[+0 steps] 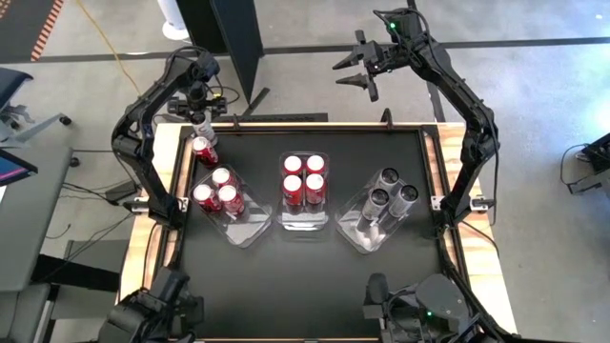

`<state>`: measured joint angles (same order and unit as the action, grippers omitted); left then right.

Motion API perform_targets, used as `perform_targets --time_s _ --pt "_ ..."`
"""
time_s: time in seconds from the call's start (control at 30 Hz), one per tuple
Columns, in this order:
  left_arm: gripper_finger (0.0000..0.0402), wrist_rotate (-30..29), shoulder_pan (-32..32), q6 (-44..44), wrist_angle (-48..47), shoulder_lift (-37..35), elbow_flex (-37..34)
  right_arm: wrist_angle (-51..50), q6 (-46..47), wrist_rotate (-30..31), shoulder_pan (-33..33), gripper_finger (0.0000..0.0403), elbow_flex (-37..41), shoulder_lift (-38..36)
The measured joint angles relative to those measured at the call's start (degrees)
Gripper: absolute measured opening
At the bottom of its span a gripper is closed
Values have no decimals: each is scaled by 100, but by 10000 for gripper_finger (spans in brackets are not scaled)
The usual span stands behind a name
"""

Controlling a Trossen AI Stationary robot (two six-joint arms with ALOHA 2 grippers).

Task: Sort soda cans
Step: Put the white soda can into the right transparent bin

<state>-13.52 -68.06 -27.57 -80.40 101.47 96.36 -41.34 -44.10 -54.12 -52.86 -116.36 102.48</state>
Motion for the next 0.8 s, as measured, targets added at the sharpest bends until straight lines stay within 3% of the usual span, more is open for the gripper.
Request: perform_targets --time_s 0.8 --pt "329 -201 7 -303 21 -7 60 -42 13 -1 0 199 -2 1"
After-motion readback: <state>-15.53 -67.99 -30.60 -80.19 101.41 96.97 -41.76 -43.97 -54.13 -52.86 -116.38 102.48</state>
